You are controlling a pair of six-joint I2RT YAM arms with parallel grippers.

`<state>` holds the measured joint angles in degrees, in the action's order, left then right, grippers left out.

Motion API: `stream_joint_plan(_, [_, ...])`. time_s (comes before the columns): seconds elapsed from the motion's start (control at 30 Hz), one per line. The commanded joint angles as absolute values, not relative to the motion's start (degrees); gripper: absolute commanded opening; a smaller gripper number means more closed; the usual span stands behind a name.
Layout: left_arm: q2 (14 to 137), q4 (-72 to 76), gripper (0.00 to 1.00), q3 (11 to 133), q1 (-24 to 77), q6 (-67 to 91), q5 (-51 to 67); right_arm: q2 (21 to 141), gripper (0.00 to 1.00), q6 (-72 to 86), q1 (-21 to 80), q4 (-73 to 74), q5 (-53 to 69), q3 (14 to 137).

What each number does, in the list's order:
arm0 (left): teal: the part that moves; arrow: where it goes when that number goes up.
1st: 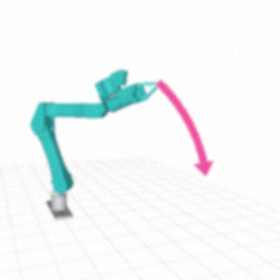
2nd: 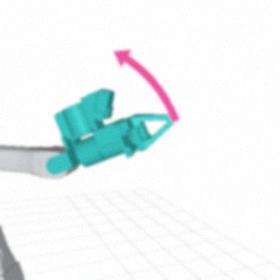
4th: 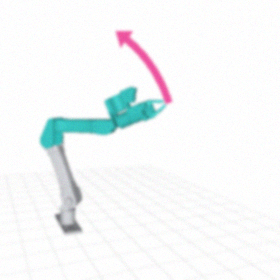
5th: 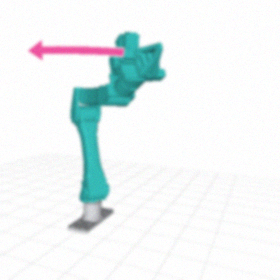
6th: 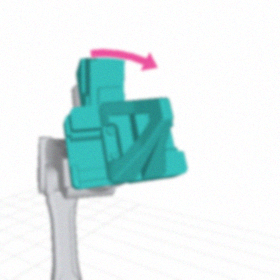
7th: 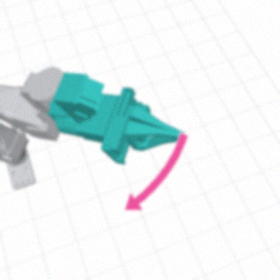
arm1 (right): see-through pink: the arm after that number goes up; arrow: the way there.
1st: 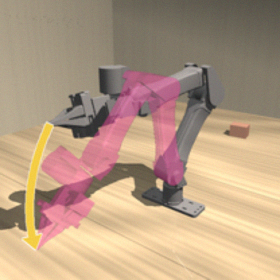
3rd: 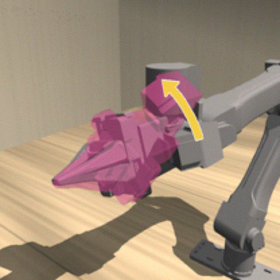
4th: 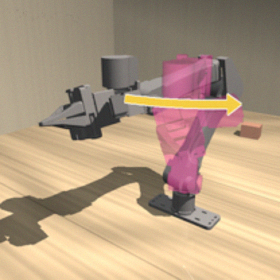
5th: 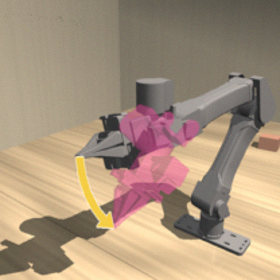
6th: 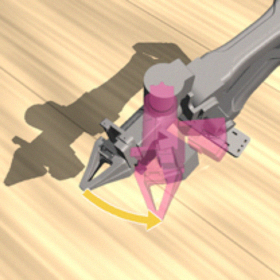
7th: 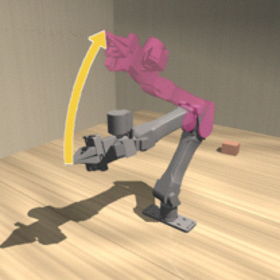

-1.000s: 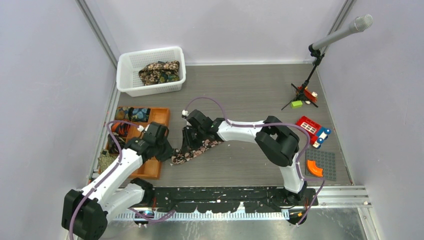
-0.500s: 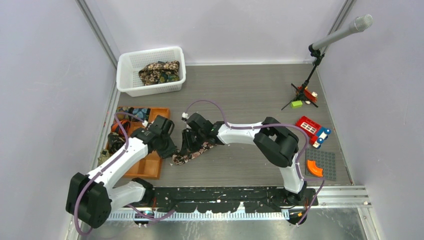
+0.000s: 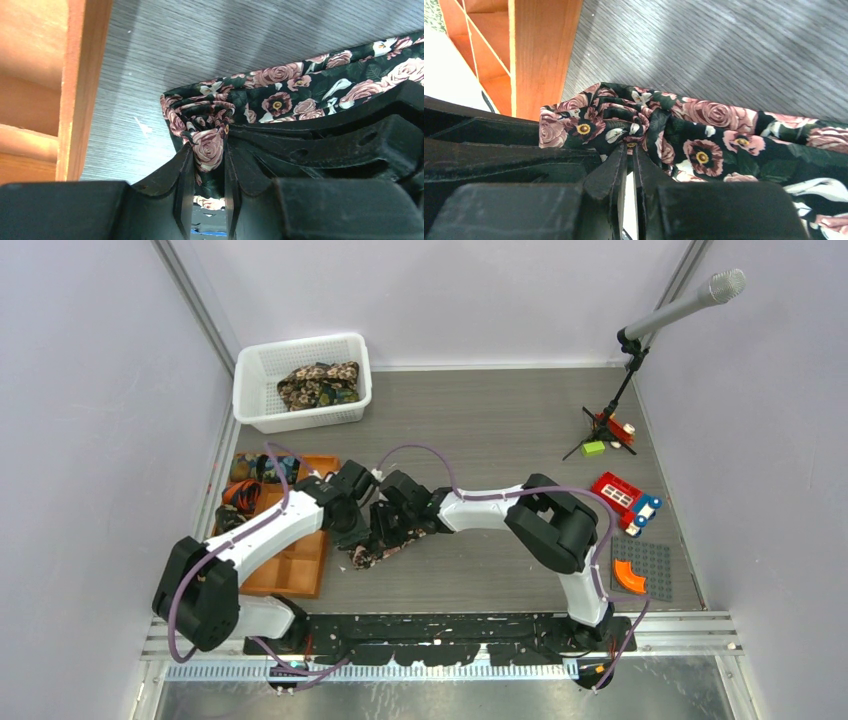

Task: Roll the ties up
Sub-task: Roll the tie at the center of the board.

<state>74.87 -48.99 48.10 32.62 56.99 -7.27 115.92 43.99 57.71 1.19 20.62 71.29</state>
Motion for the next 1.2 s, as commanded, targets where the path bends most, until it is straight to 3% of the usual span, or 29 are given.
stream_joint_plan(0.0, [77.75,-45.79,0.13,51.32,34.10,59.36,-8.30,114.06,0.15,44.63,57.47,-2.37,21.79,70.36])
stream_joint_plan(0.6, [86.30,-48.07,0.12,56.01,35.78,60.76,-11.42,102.44,0.15,39.26,52.58,7.00,15.95,64.92])
stream_joint_plan(0.7, [86.69,-48.60,0.19,56.89,36.22,61.15,-11.56,100.33,0.15,38.96,51.38,7.19,15.91,63.17])
stream_joint_plan(0.93, [85.24,-49.05,0.48,58.19,37.02,61.37,-12.03,98.21,0.15,38.91,50.73,7.61,15.73,61.79])
stream_joint_plan(1.17, [83.05,-50.32,0.59,59.50,37.09,61.42,-12.16,96.93,0.15,39.12,50.76,7.95,15.57,61.83])
